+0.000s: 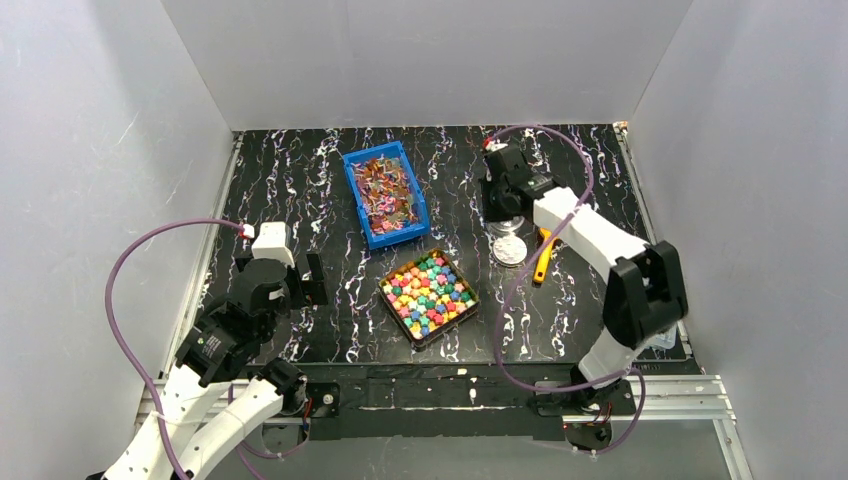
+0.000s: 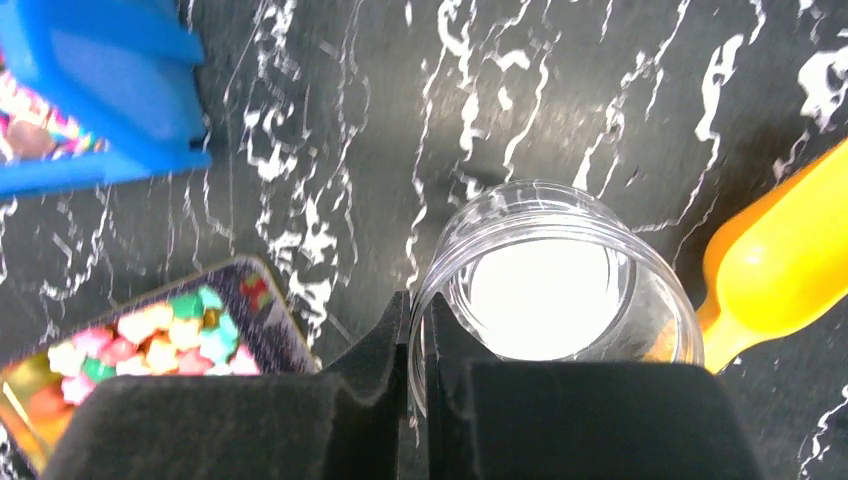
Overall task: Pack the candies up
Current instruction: Pick up the packing bottle from the center of the board, then place the packing bottle at the center of the board.
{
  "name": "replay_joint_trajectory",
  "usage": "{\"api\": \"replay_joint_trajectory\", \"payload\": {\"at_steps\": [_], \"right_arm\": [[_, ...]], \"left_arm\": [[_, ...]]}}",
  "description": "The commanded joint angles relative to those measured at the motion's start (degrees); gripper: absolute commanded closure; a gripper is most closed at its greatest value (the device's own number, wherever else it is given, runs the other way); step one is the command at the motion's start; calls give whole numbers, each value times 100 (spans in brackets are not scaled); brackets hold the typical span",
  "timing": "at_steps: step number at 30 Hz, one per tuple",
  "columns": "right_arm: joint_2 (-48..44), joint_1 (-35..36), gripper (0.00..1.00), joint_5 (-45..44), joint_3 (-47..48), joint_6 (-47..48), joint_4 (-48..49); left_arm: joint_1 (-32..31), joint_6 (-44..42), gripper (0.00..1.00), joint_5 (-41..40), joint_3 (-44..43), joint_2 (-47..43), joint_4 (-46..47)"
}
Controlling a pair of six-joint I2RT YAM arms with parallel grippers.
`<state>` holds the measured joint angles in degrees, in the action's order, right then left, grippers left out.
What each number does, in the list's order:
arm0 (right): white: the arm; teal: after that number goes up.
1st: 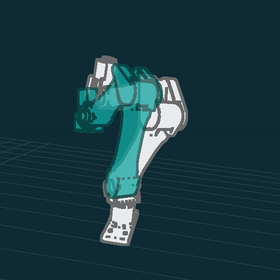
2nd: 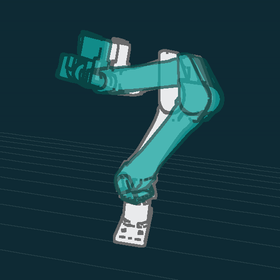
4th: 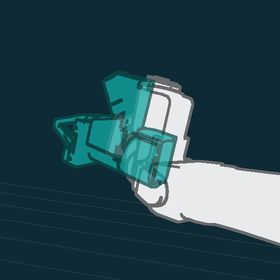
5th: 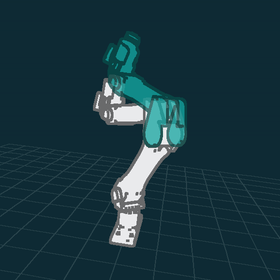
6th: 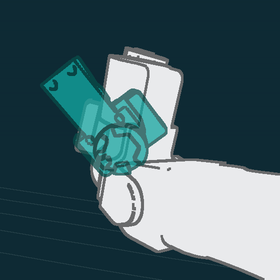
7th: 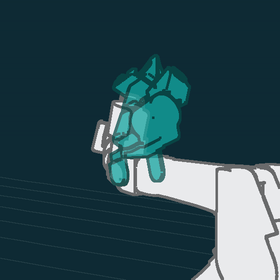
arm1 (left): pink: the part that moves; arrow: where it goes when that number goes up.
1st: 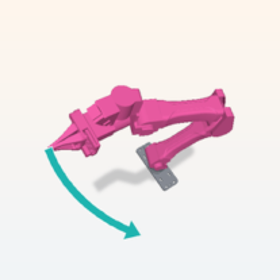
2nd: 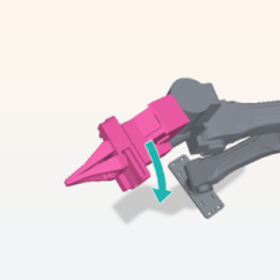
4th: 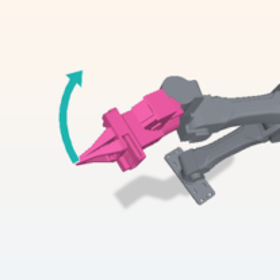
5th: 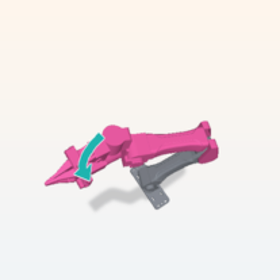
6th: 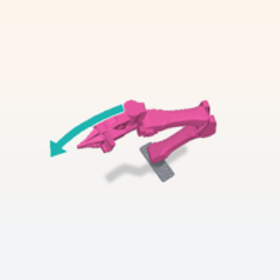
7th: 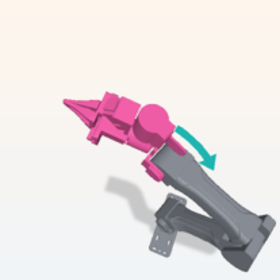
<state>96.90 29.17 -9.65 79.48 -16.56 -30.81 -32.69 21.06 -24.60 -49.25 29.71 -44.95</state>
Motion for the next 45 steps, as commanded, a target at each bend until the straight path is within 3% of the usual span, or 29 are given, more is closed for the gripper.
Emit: {"api": "replay_joint_trajectory", "payload": {"at_steps": [1, 15, 30, 45], "right_arm": [[-920, 234, 99, -151, -729, -329, 171], [-2978, 857, 99, -358, -2572, -1275, -692], [-3506, 1957, 99, -822, -3278, -2394, -980], [-3534, 2353, 99, -1076, -3931, -2898, -499]], "left_arm": [[43, -8, 1, 9, -115, -19, 5], [43, 43, 1, 196, -128, -59, 4], [43, 30, 1, 315, -119, -47, 20], [43, 226, 1, 809, -93, -88, -53]]}}
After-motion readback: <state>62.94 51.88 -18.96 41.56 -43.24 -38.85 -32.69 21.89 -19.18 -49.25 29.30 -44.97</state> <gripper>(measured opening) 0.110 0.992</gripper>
